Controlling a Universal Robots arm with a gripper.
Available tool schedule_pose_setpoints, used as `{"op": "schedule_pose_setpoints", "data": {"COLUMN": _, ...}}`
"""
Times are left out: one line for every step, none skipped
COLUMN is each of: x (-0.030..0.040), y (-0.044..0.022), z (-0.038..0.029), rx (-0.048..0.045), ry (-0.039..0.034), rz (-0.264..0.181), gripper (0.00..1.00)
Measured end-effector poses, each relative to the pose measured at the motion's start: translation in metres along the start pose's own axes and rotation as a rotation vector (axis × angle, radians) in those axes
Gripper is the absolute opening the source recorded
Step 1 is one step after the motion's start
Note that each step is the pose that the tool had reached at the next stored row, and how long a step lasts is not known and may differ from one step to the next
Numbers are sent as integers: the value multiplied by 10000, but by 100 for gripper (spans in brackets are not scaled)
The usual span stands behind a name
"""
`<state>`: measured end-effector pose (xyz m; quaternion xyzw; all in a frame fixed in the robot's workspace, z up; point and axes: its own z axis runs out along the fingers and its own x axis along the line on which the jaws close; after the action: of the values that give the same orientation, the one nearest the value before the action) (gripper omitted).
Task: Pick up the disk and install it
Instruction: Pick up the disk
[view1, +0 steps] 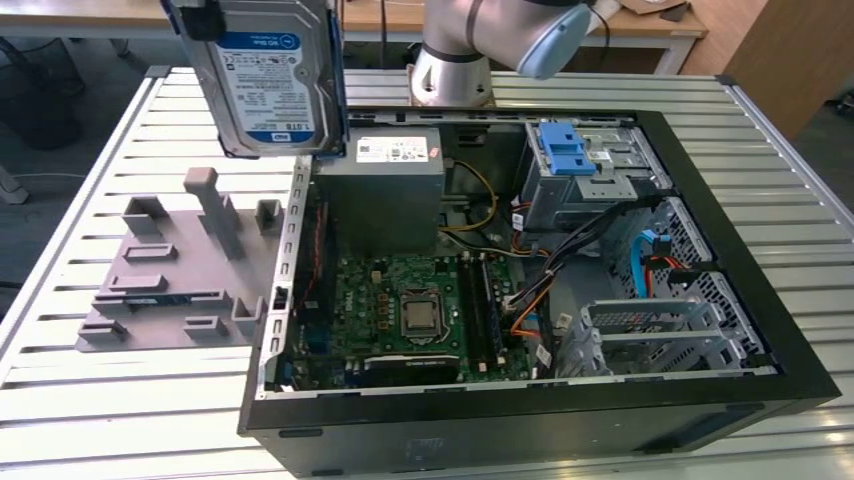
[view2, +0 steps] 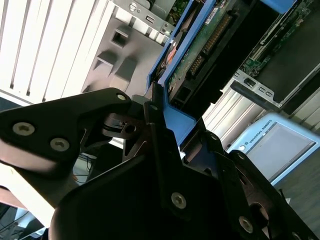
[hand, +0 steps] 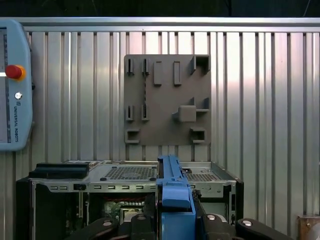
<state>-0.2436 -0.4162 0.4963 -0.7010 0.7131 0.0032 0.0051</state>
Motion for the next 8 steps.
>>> {"op": "schedule_pose_setpoints", "data": {"x": 11, "y": -15, "z": 0, "rx": -1, "ry": 0, "rz": 0, "gripper": 36}}
{"op": "schedule_pose_setpoints", "data": {"x": 23, "y": -29, "z": 0, "rx": -2, "ry": 0, "rz": 0, "gripper": 36}}
{"op": "schedule_pose_setpoints", "data": {"x": 35, "y": -43, "z": 0, "rx": -2, "ry": -1, "rz": 0, "gripper": 36}}
{"op": "schedule_pose_setpoints", "data": {"x": 47, "y": -56, "z": 0, "rx": -3, "ry": 0, "rz": 1, "gripper": 36}}
{"op": "schedule_pose_setpoints", "data": {"x": 60, "y": -70, "z": -1, "rx": -4, "ry": 1, "rz": 1, "gripper": 36}}
{"op": "schedule_pose_setpoints", "data": {"x": 73, "y": -82, "z": -1, "rx": -4, "ry": 0, "rz": 0, "gripper": 36}}
{"op": "schedule_pose_setpoints", "data": {"x": 87, "y": -96, "z": 0, "rx": -4, "ry": -1, "rz": 0, "gripper": 36}}
{"op": "schedule_pose_setpoints", "data": {"x": 100, "y": -109, "z": -1, "rx": -4, "ry": 0, "rz": 0, "gripper": 36}}
